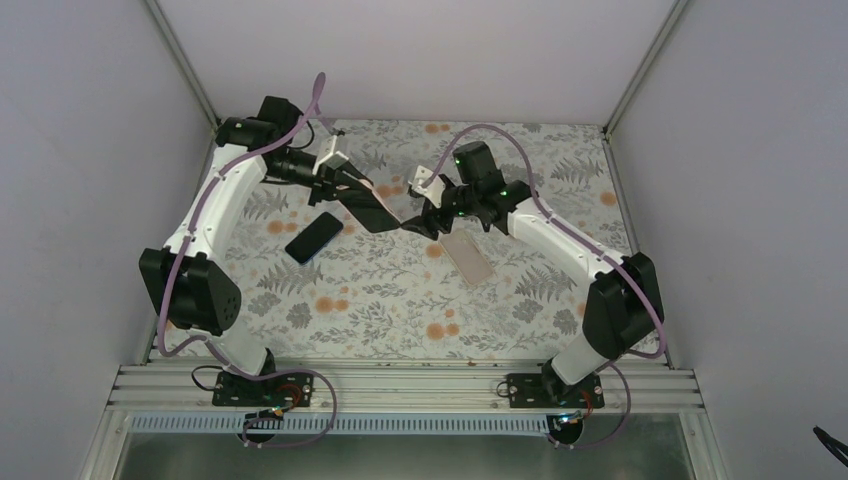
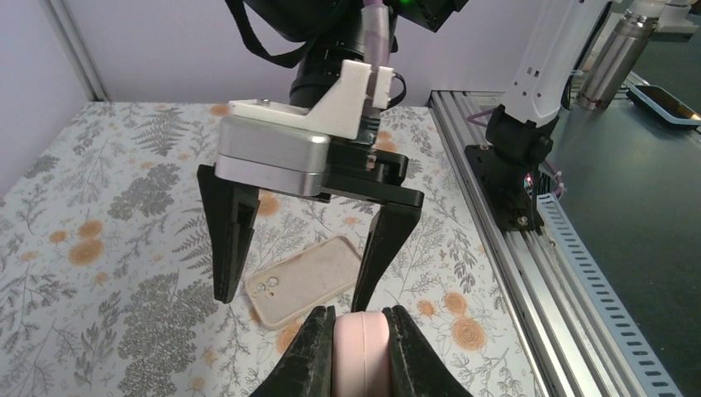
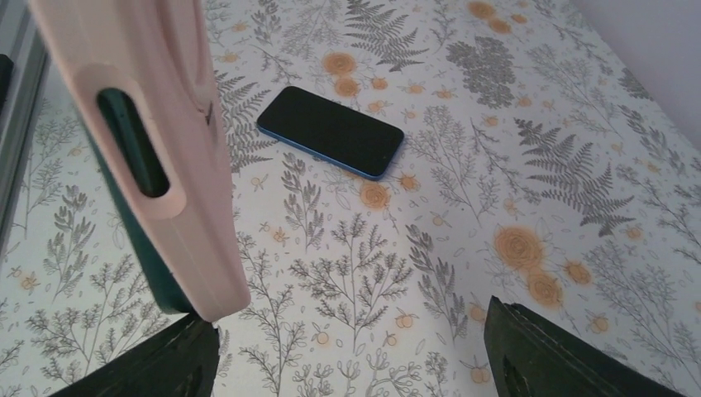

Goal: Take the phone out of the phone case
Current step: Remove the phone case from the phone.

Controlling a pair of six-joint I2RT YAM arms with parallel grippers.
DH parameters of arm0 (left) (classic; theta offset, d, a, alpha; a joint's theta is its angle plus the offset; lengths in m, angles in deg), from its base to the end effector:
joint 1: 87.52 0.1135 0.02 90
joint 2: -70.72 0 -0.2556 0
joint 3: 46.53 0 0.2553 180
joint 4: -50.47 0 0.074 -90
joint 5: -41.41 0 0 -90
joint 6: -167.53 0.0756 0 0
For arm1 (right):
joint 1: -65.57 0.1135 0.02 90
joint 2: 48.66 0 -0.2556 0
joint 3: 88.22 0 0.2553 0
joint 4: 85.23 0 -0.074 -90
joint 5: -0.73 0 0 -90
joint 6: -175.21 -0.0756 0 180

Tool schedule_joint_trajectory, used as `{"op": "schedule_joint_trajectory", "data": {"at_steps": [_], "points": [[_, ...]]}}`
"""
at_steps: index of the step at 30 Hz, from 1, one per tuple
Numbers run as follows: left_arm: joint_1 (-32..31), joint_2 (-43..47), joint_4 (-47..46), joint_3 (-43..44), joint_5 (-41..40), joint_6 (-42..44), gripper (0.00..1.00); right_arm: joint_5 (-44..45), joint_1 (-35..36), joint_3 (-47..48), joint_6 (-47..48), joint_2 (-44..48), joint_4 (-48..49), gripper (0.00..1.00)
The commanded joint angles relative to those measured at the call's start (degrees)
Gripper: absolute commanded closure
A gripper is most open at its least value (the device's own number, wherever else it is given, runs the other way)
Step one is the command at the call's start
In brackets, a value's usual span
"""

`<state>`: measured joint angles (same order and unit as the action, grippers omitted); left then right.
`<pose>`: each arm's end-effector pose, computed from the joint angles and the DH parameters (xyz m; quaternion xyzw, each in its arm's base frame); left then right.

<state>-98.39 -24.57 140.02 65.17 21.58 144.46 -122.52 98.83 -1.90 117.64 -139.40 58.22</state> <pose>0.2983 -0.1297 0.3448 0.5739 0.5770 -0.4455 0.3731 0.2962 0.2439 0.2594 -0.5726 0.6681 0.2632 0.3957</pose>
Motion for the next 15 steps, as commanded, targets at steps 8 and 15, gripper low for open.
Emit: {"op": "schedule_joint_trajectory", "data": {"at_steps": [8,15], "points": [[-4.0,0.7,1.9,0.3,6.4,0.3,0.98,0.7,-1.9,9.5,-5.8,-1.6,8.2,0.16],[-4.5,0.0,1.9,0.5,7.0,0.5,0.98,-10.6,-2.2,11.7,-6.7,-2.7,7.9,0.13]]}}
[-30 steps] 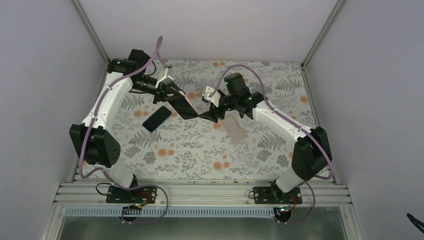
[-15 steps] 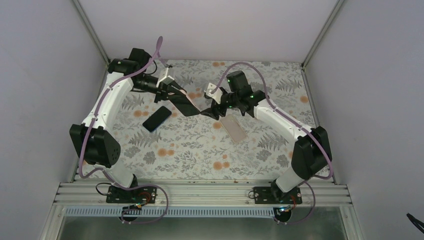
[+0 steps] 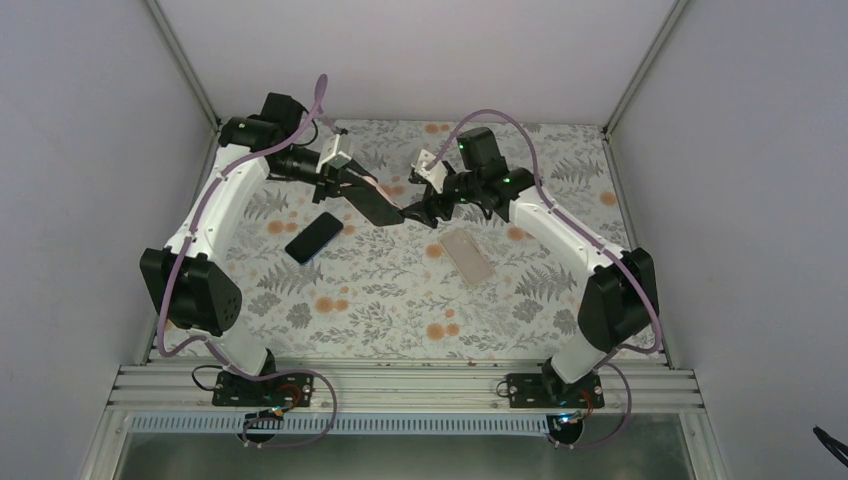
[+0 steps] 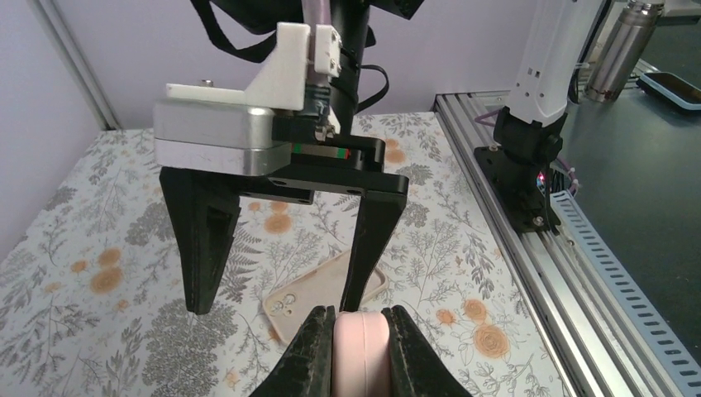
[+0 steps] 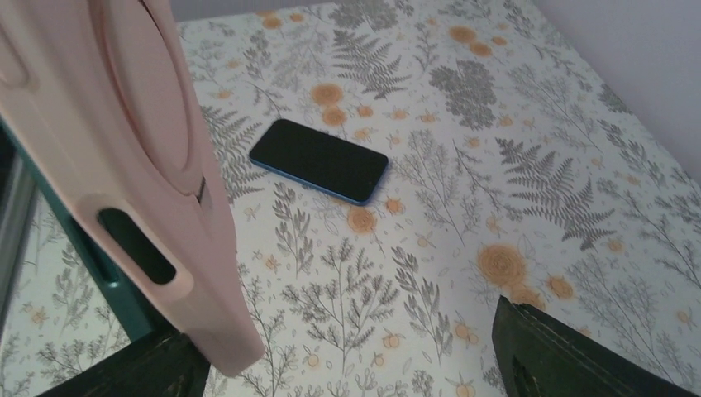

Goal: Take the phone out of the phone case
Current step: Remove the phone case from the phone.

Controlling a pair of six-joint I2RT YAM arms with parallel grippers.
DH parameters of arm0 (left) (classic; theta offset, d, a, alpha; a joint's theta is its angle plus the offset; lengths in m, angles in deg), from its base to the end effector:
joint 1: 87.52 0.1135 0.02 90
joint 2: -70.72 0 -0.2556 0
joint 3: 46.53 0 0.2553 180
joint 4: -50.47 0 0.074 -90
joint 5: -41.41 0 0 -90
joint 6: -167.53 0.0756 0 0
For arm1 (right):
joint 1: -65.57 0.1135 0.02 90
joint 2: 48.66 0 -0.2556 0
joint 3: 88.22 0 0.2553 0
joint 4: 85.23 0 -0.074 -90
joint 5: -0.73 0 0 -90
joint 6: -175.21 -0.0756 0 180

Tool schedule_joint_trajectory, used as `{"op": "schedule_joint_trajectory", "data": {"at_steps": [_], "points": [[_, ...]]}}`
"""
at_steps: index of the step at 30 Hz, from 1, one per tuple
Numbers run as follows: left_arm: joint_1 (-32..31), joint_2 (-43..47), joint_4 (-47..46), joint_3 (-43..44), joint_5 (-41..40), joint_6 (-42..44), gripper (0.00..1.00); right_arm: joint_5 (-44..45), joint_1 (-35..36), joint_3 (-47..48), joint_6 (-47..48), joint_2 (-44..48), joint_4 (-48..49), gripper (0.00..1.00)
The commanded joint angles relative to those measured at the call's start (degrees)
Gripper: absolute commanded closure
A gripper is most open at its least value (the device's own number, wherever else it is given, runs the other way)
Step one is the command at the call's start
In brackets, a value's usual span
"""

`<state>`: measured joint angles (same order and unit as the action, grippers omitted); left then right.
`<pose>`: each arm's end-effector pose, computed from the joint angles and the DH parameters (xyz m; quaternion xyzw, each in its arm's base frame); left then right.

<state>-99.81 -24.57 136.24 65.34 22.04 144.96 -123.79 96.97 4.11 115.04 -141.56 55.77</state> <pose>0.3009 -0.1385 0.3483 0.5945 0.5491 -0.4358 0.3938 0.3134 0.2415 0.2794 -0.5488 0.6792 0.2740 0.4031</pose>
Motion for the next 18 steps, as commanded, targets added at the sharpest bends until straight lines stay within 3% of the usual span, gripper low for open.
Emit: {"op": "schedule_joint_trajectory", "data": {"at_steps": [1,5,10,16,18], "points": [[-3.1,-0.1,5.7,0.5,6.5,0.0,0.98,-12.4,-0.1,6.5,-3.9,-1.4,9.3,0.13],[-3.1,-0.7,5.7,1.6,6.6,-0.3,0.98,-21.4,2.7,11.6,-2.0,-6.1,2.9,0.13],[-3.1,-1.2,5.7,2.6,6.5,-0.8,0.98,-28.7,6.1,12.3,-3.0,-8.9,3.4,0.17],[-3.1,-1.5,5.7,2.8,6.1,-0.6,0.98,-36.1,8.0,13.7,-6.5,-11.5,4.9,0.34],[-3.0,-1.8,5.7,2.9,5.7,-0.7,0.98,-36.8,8.7,14.4,-6.5,-12.2,3.8,0.46]]}}
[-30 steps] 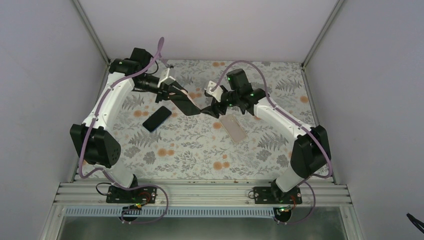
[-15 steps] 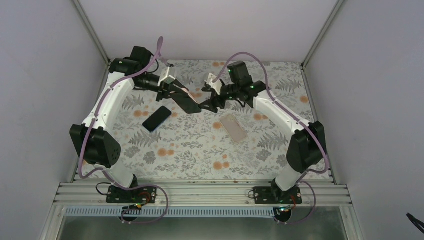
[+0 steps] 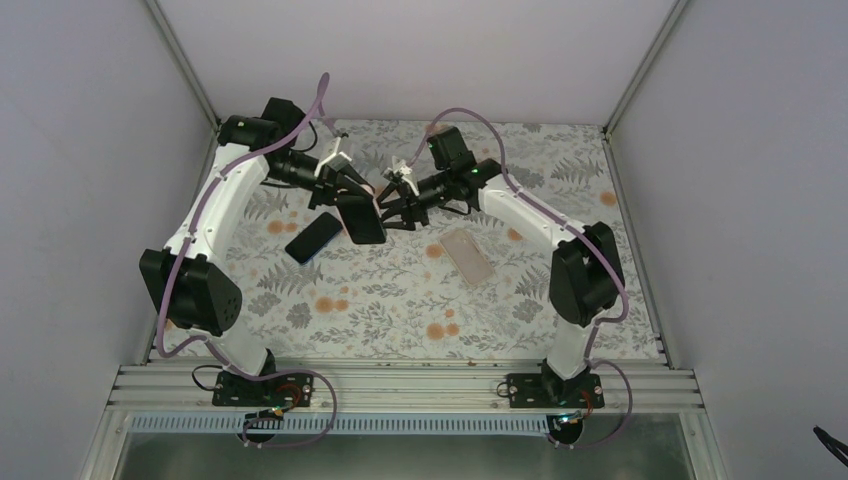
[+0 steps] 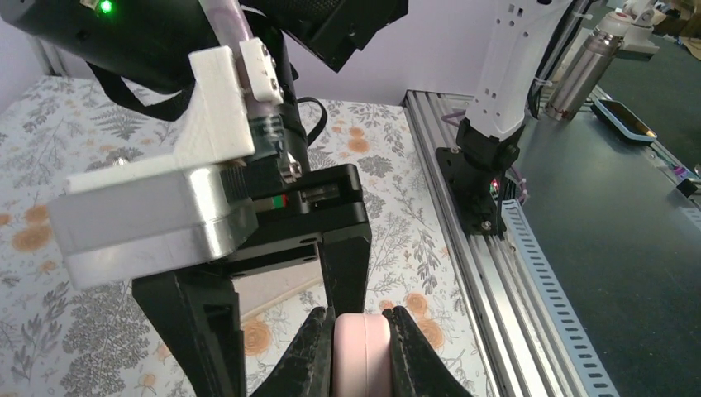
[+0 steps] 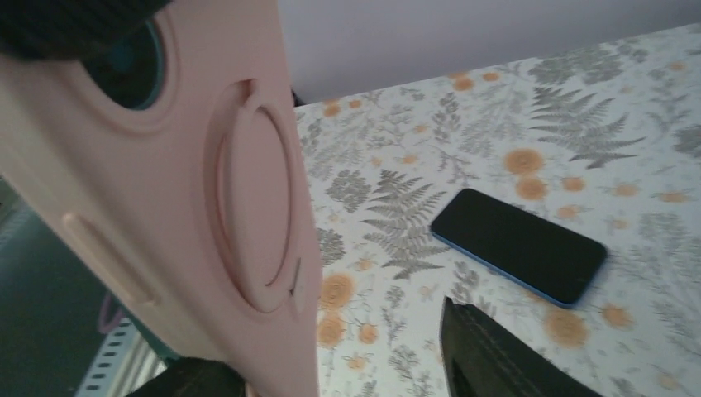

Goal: Take the phone out of the phone case
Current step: Remove the phone case from the phone.

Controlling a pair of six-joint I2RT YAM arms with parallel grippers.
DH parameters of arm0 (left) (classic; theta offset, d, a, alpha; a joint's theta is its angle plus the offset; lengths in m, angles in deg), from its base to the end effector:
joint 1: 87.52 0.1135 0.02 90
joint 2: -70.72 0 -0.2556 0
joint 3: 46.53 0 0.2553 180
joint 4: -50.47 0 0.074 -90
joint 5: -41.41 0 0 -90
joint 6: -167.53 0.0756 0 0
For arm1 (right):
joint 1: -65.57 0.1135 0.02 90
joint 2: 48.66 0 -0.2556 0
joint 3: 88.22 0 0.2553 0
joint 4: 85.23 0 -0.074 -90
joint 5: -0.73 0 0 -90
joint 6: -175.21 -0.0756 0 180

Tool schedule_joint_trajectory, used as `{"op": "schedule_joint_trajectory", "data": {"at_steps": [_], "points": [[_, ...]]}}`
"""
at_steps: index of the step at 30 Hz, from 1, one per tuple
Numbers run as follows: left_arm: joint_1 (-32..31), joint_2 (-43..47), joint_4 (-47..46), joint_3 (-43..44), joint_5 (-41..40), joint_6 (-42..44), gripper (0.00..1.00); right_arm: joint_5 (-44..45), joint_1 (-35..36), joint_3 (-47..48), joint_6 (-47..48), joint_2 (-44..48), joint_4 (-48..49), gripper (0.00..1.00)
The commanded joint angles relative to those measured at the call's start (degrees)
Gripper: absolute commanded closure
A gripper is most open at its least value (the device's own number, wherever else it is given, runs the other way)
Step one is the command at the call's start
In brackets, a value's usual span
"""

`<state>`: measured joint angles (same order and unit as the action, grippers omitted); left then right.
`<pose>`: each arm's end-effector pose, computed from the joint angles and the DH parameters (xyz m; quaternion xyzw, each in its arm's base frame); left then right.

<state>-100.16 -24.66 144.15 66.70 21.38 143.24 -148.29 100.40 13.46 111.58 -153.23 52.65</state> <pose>0.2883 -0.1375 0.3494 0.5684 0.5856 -0.4639 0.3446 0.3070 0.2926 0.2682 -0.5715 0.5961 0.4784 0.2985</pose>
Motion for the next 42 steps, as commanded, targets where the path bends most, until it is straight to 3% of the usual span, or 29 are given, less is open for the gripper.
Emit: {"op": "schedule_joint_trajectory", "data": {"at_steps": [1,2,4,5,6,9,11,13,17,20,23,27,29,33,38,42], "points": [[-2.7,-1.9,-2.2,1.7,6.1,0.8,0.98,-12.6,5.3,5.4,-3.3,-0.8,6.5,0.55],[-2.7,-2.1,-2.2,1.9,5.6,0.4,0.98,-12.5,5.3,6.1,-3.6,-1.1,6.0,0.64],[-2.7,-2.4,-2.3,2.3,4.2,-0.3,0.98,-11.5,4.8,7.8,-3.5,-1.3,3.9,0.94],[-2.6,-2.5,-2.3,2.7,3.1,-0.9,0.95,-11.2,4.0,8.2,-3.8,-1.2,3.4,0.96],[-2.6,-2.4,-2.3,3.0,1.9,-1.3,0.86,-11.0,3.1,8.2,-3.7,-0.9,2.9,0.96],[-1.8,-1.1,-2.3,4.2,-1.4,-2.6,0.35,-9.9,0.0,8.1,-3.2,0.7,0.1,0.96],[-0.7,1.2,-2.3,5.3,-3.5,-3.0,0.13,-8.8,-2.8,8.1,-2.1,2.0,-3.0,0.96],[0.3,3.5,-2.5,6.2,-7.0,-3.2,0.01,-5.8,-5.2,7.0,-2.3,4.0,-4.8,0.96],[0.6,6.6,-7.7,8.3,-15.3,-7.3,0.0,-2.1,-10.5,3.5,-4.5,8.3,-4.8,0.96],[0.5,8.0,-17.9,9.4,-21.5,-13.5,0.0,1.4,-11.8,4.4,-6.6,8.9,-5.3,0.96],[-0.6,11.9,-38.2,1.8,-27.8,-26.3,0.0,14.7,-12.0,4.1,-15.7,12.0,1.2,0.96],[-9.7,18.9,-70.0,-18.7,-44.9,-29.8,0.0,32.6,-12.2,7.4,-21.9,11.2,4.4,0.96],[-13.0,18.6,-82.1,-25.2,-51.9,-30.4,0.0,35.8,-13.2,10.2,-24.6,10.0,5.4,0.96],[-16.5,12.2,-97.3,-29.5,-59.4,-34.1,0.0,36.8,-13.7,16.6,-27.3,5.8,5.0,0.96],[-18.5,3.2,-102.7,-25.0,-64.4,-38.5,0.0,36.1,-13.8,21.4,-28.5,2.0,4.0,0.96],[-19.8,-2.9,-101.1,-18.2,-67.2,-40.3,0.0,35.7,-13.9,21.3,-29.0,1.0,4.9,0.96]]}}
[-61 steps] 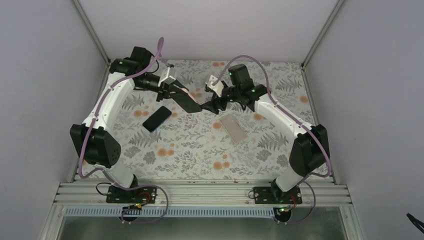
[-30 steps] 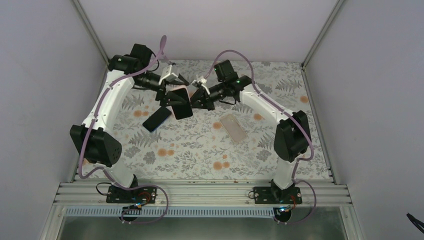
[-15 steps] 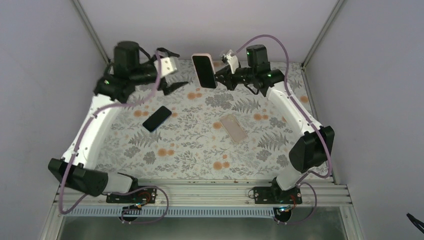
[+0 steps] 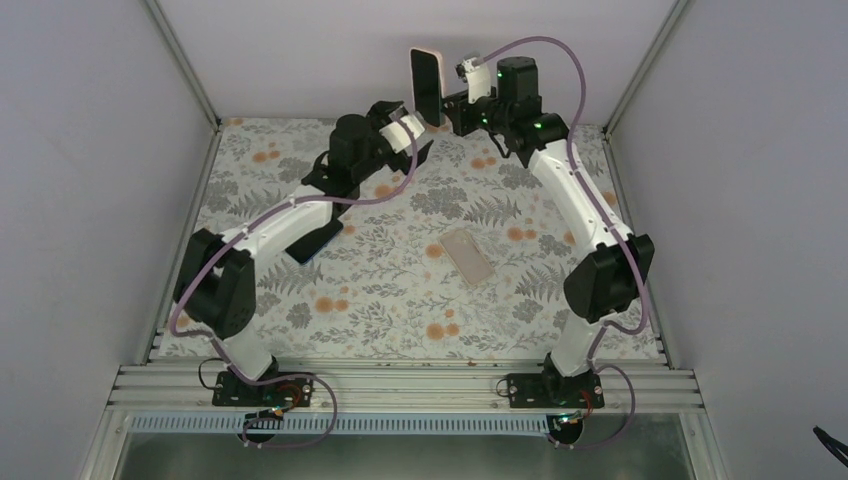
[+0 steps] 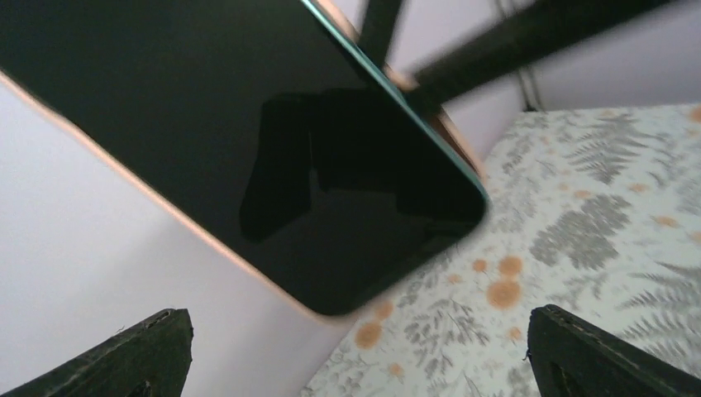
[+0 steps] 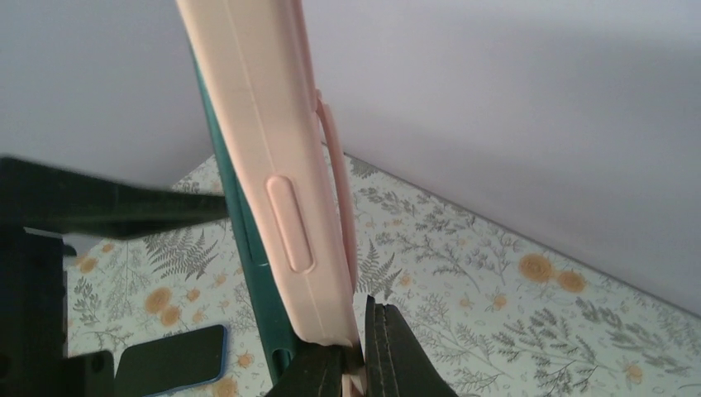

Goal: Take the phone out of the phone case
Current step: Remove the phone case from the phone.

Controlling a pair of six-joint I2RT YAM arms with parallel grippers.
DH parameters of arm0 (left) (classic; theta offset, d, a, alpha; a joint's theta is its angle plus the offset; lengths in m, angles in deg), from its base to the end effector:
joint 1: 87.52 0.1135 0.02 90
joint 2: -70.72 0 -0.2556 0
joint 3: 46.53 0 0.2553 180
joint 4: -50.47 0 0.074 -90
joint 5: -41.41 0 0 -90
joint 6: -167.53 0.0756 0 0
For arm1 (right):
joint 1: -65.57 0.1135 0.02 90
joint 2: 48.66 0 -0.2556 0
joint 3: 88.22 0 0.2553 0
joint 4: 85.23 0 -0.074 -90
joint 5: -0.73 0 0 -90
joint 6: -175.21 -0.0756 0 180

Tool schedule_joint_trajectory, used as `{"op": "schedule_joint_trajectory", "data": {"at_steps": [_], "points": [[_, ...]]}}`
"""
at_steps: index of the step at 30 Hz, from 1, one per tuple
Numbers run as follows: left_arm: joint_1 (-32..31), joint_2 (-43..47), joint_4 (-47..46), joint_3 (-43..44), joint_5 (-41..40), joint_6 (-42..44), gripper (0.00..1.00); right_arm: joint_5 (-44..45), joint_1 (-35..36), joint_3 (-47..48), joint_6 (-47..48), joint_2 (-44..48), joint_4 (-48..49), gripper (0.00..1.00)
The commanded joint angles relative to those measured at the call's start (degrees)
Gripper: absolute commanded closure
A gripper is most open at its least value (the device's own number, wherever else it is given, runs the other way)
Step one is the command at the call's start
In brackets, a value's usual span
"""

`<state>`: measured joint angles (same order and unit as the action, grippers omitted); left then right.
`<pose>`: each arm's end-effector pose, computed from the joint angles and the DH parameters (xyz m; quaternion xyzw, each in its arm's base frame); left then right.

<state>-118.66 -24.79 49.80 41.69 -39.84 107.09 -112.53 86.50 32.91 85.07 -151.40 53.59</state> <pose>0.3754 -0.2402 0.3184 0.4200 0.6169 -0.0661 0.6623 0.4105 0.1890 0.3878 -0.2569 0.7823 0.2642 0.5023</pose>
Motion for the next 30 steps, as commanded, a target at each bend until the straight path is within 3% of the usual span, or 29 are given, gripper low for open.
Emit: {"op": "schedule_joint_trajectory", "data": {"at_steps": [1,11,30], "points": [[-1.6,-4.0,-6.5,7.9,-6.7,-4.6,0.0,-0.1,0.0,1.8,-2.7,-1.0,4.2,0.96],[-3.5,-9.7,-4.5,12.5,-8.5,-5.3,0.0,-2.2,-0.8,3.7,-4.6,-3.4,6.5,0.96],[-3.0,-7.7,-7.4,7.6,-11.1,-4.2,0.0,-2.4,-2.0,1.6,-4.8,-1.7,8.3,0.96]]}}
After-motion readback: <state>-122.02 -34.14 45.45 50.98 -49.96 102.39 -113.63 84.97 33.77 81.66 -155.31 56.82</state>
